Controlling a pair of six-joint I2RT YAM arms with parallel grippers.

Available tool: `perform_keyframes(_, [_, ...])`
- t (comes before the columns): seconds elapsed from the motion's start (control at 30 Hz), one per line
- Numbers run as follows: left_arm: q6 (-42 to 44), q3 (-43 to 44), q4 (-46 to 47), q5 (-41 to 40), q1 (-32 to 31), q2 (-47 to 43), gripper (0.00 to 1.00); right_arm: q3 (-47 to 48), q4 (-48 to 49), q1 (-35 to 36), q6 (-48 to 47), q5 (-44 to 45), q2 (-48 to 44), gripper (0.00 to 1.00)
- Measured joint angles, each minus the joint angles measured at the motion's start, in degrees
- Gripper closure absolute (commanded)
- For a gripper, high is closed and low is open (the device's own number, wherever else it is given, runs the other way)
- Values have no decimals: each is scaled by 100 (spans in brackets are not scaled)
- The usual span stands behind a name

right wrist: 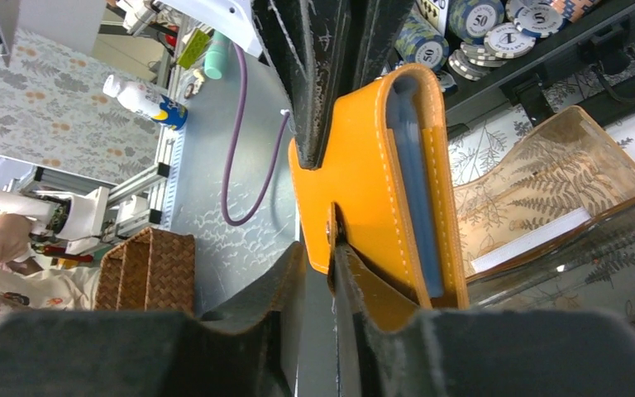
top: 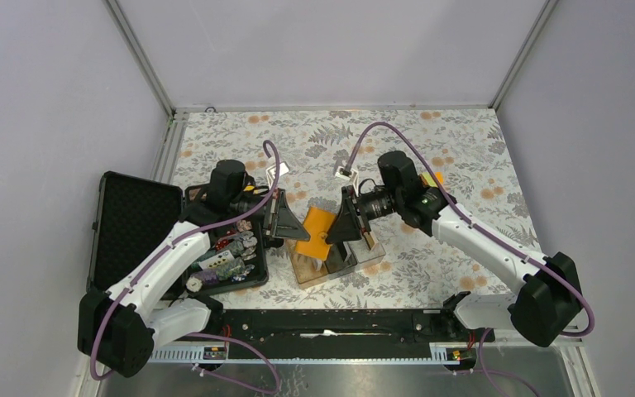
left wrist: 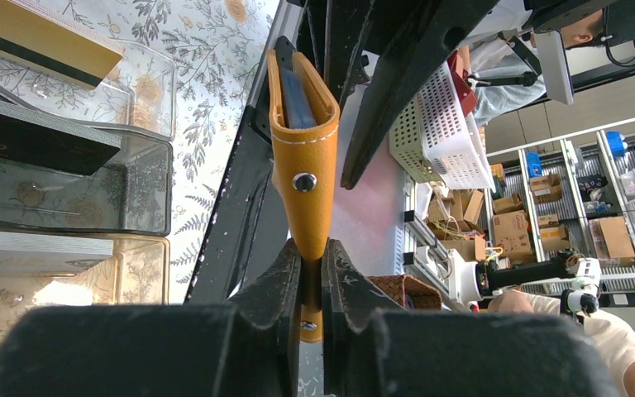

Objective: Put the credit cards into the card holder
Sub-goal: Open the card holder.

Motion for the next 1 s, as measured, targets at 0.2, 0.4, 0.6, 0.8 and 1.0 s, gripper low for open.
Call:
perform_keyframes(0.2, [-142,0,4,0,70,-2,100,0,-79,153,-96,446,-4,100])
perform_keyframes(0.4, [-188,-2,-109,-37,284,133,100,-90,42,428,-212,1397,-223,100])
perform_keyframes(0.6, [-146,0,-378,-188,387,503,100,-186,-15,828,-487,2203,-380,100])
perform_keyframes(0.8, [-31,31,-634,-391,417,623,100,-153,-195,975,-662,2597,-380,56])
perform_keyframes(1.0, [125,76,-610,-1421,627,308,100,-282,-37,1115,-109,3432,-903,34])
